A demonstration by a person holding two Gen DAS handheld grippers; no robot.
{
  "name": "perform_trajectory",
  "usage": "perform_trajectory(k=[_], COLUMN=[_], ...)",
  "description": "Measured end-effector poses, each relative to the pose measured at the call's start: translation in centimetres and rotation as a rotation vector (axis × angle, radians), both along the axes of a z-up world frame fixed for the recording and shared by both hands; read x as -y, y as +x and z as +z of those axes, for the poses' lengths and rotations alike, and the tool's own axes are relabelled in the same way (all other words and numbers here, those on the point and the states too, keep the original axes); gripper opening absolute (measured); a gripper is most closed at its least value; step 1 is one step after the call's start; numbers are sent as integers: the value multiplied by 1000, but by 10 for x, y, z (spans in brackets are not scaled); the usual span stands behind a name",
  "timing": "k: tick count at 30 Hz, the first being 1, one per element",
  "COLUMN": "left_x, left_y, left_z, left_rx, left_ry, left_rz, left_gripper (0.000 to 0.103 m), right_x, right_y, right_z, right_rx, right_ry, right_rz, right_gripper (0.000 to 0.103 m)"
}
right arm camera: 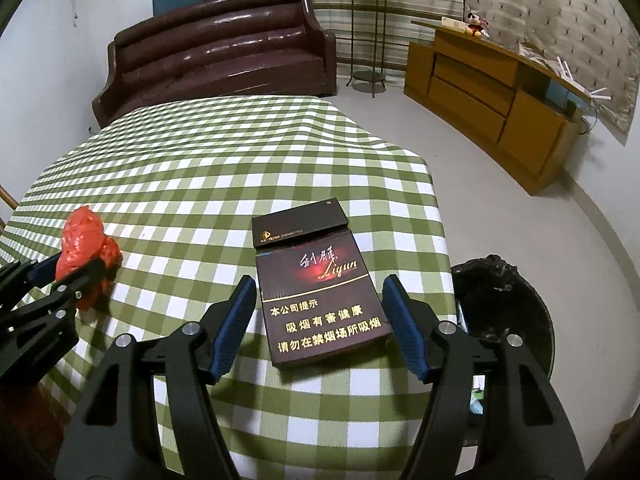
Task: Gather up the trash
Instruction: 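Grasp the dark red cigarette box with the right tool while the left tool holds the red bag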
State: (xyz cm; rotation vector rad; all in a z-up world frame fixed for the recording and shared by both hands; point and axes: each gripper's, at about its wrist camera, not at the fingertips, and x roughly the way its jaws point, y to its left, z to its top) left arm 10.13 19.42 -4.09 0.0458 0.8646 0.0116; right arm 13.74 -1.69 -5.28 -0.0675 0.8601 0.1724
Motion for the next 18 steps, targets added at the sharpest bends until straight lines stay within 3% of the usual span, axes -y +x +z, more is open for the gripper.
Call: perform_trajectory(k=[9, 18], left_x=[-3, -4], left_y=[2, 3], left_z=[3, 4], left_rx=[1, 2], left_ry=[-8, -11], left_rz=[0, 2], left_gripper=[43, 42], right_x=[-3, -6], right_y=[4, -1], right_z=[-4, -3], right_rx=[-17, -11], right_ry=[-21, -35], right_rz=[-6, 3], right_gripper=[64, 56])
